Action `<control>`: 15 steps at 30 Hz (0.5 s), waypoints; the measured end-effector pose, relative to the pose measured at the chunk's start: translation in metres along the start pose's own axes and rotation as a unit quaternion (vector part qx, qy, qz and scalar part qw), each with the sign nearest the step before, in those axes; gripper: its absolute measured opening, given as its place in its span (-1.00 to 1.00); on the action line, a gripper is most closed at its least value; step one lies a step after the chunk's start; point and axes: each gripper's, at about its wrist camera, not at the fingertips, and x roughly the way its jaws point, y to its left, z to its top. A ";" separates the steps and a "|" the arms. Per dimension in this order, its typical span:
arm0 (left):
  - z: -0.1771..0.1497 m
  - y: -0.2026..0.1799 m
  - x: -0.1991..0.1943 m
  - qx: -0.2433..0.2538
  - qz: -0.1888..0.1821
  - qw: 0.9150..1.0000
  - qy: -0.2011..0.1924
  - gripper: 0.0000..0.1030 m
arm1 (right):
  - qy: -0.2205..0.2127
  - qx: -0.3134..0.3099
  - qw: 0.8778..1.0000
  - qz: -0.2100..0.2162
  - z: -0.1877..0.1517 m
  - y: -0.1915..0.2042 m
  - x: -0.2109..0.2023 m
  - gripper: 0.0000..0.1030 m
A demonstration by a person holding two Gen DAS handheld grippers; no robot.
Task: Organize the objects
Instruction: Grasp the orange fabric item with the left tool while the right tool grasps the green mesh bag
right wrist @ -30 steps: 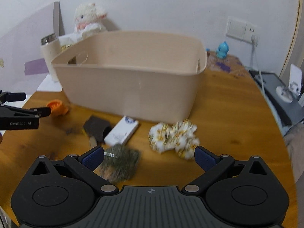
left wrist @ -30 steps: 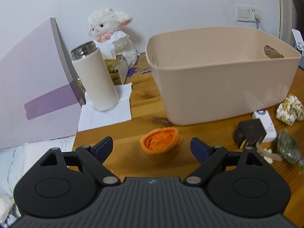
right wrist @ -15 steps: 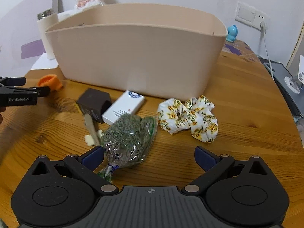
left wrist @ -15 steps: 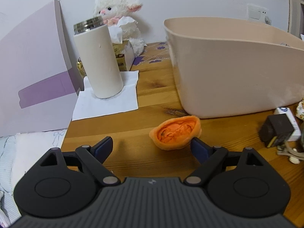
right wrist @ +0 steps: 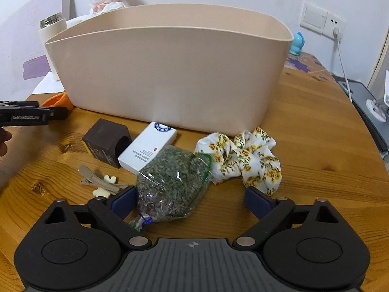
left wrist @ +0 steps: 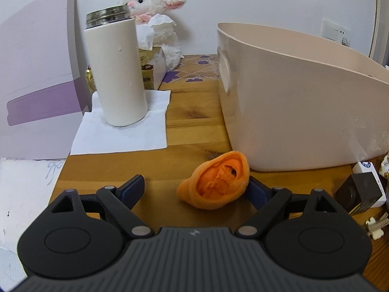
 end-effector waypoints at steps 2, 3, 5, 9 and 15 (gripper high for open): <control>0.000 -0.002 0.001 -0.003 -0.012 1.000 -0.001 0.61 | -0.005 -0.001 1.000 0.002 0.001 0.000 -0.002 0.52; 0.000 -0.003 0.001 -0.003 -0.018 1.000 -0.001 0.47 | -0.006 -0.001 1.000 0.004 0.001 0.000 -0.003 0.36; -0.001 -0.006 -0.002 0.006 -0.023 1.000 -0.007 0.30 | -0.010 0.002 1.000 0.004 0.001 -0.001 -0.006 0.14; -0.001 -0.012 -0.007 0.013 -0.037 0.999 -0.006 -0.29 | -0.011 0.006 1.000 0.003 0.000 -0.003 -0.008 -0.04; -0.003 -0.019 -0.012 0.026 -0.046 0.999 0.001 -0.66 | -0.013 0.009 1.000 0.009 -0.004 -0.005 -0.013 -0.15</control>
